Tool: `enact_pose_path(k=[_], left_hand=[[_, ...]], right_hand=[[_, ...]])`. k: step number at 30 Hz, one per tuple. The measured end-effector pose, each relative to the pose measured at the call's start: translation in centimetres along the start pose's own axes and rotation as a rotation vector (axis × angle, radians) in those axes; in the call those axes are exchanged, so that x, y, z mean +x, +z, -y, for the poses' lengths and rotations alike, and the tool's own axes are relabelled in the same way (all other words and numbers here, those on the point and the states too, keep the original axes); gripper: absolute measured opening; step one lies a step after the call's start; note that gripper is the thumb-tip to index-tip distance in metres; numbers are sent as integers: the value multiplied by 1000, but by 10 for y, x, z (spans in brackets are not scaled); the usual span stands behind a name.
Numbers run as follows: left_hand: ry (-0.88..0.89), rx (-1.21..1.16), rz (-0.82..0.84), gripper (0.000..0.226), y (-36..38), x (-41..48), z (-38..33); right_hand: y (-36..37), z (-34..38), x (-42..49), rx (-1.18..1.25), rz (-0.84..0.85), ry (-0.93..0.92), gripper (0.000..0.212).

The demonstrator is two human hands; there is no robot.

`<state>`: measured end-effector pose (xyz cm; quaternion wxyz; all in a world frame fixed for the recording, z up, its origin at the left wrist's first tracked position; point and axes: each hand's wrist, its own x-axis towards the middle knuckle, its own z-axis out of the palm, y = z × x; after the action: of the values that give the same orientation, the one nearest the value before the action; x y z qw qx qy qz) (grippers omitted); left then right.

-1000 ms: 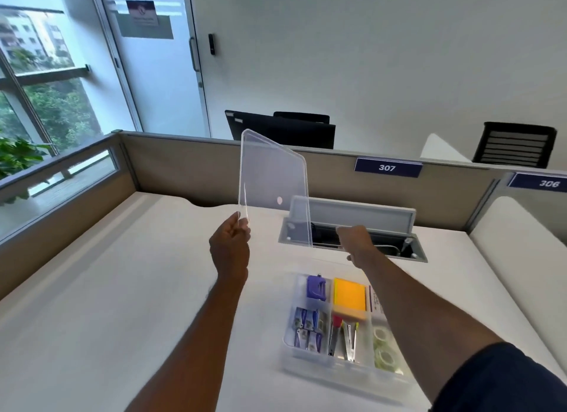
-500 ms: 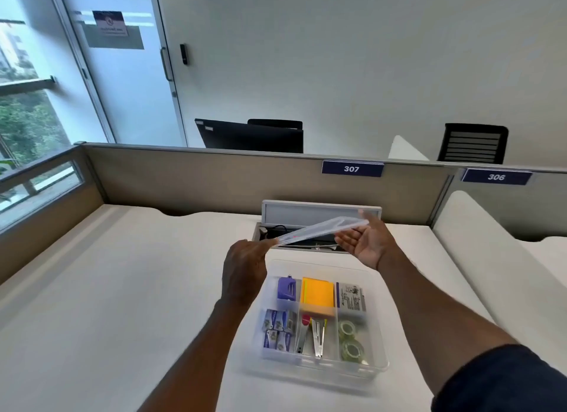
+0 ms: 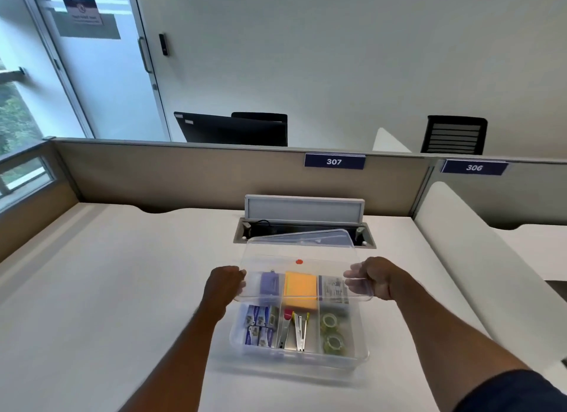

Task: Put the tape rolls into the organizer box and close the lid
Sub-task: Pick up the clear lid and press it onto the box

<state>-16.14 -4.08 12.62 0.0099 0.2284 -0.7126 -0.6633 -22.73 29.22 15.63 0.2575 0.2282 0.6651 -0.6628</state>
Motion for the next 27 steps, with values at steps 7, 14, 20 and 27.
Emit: enact_pose_path(k=[7,14,20,27], left_hand=[[47,449,-118,34,15,-6,16],[144,653,-174,34,28,-28,30],[134,671,-160,30,32,-35,36],[141,571,-187,25,31,-42,38]], right_hand=[[5,-35,5,-479,-230,-39,24],[16,-48,-4,-856,-274,-93,29],[9,-54,-11,-878,-310,-171,6],[5,-59,-11,-901,-282,-125,48]])
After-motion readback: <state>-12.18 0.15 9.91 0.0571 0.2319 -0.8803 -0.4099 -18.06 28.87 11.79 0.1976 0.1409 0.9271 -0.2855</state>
